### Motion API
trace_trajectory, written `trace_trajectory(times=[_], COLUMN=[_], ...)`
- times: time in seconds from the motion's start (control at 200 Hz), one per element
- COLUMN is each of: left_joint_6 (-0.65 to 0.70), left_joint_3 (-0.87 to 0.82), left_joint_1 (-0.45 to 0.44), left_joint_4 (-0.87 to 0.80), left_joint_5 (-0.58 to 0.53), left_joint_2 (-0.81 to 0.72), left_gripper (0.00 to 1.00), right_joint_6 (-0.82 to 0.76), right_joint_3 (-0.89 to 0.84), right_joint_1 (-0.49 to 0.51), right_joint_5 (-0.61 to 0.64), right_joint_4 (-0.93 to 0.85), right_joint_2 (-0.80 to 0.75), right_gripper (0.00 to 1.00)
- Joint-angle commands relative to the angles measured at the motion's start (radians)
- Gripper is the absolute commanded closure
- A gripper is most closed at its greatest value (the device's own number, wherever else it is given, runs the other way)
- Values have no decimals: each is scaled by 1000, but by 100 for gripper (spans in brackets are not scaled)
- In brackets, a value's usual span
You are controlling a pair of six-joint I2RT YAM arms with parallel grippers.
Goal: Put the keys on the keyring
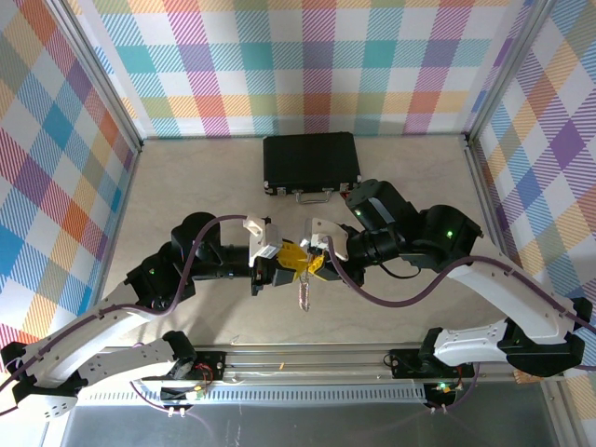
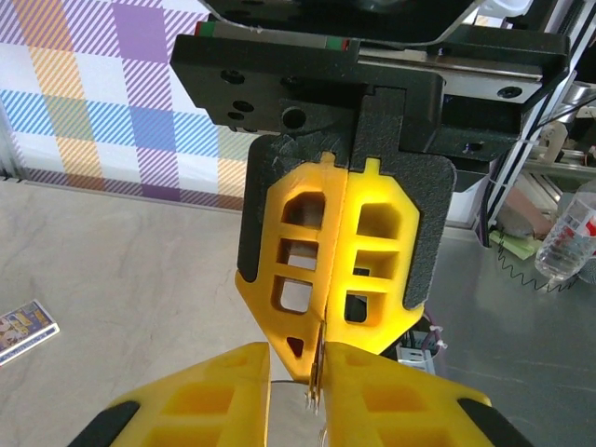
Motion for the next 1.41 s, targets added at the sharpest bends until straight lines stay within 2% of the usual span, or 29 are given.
trace_trajectory(times=[0.0, 0.18, 0.37, 0.505, 0.595, 0.855, 1.105, 1.4], left_joint_6=[12, 13, -23, -70, -98, -217, -256, -267], left_joint_3=[-11, -7, -31, -61, -59, -85, -115, -124], left_joint_1=[-7, -8, -8, -8, -8, -8, -8, -8], left_joint_4=[7, 5, 81, 175, 217, 406, 496, 525], left_joint_5=[7, 14, 19, 40, 72, 119, 113, 116], left_joint_2=[-2, -2, -31, -63, -62, -83, -98, -90], left_gripper=[81, 100, 100, 100, 100, 100, 100, 100], right_joint_6=[-7, -4, 21, 89, 154, 319, 393, 454], right_joint_3=[0, -3, -18, -103, -184, -383, -446, -504], right_joint_1=[8, 9, 9, 8, 7, 5, 4, 5], right_joint_5=[-47, -56, -58, -70, -76, -79, -168, -173], right_joint_4=[28, 39, 79, 210, 342, 646, 772, 899], right_joint_2=[-2, -3, -30, -100, -158, -301, -342, -365], right_gripper=[100, 100, 100, 73, 67, 68, 67, 66])
